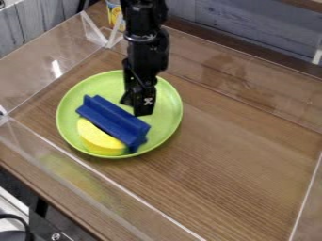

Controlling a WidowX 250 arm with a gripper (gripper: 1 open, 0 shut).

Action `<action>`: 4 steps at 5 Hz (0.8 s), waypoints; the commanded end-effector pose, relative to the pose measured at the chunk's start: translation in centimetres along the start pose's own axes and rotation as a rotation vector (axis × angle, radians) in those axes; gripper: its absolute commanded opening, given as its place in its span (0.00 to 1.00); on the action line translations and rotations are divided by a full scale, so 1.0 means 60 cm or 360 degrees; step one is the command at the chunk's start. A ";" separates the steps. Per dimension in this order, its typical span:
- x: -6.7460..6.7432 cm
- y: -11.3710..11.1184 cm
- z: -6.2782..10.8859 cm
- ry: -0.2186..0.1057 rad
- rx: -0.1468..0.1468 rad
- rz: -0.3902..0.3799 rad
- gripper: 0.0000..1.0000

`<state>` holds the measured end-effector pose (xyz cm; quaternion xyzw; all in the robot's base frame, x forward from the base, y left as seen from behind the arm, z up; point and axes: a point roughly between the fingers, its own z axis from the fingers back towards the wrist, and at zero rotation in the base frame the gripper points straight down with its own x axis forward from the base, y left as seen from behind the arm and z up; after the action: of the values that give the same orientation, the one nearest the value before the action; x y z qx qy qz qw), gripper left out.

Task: Put the blue object in the green plate

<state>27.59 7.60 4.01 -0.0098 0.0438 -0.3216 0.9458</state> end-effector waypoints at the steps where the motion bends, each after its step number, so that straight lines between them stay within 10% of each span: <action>1: -0.009 0.001 0.023 -0.0054 0.0059 0.0048 1.00; 2: -0.015 0.005 0.032 -0.0058 0.0065 0.0057 0.00; 3: -0.018 0.009 0.039 -0.0067 0.0067 0.0063 1.00; 4: -0.026 0.013 0.041 -0.0078 0.0063 0.0105 1.00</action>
<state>26.18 8.67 4.42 -0.0202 0.0466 -0.2930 0.9548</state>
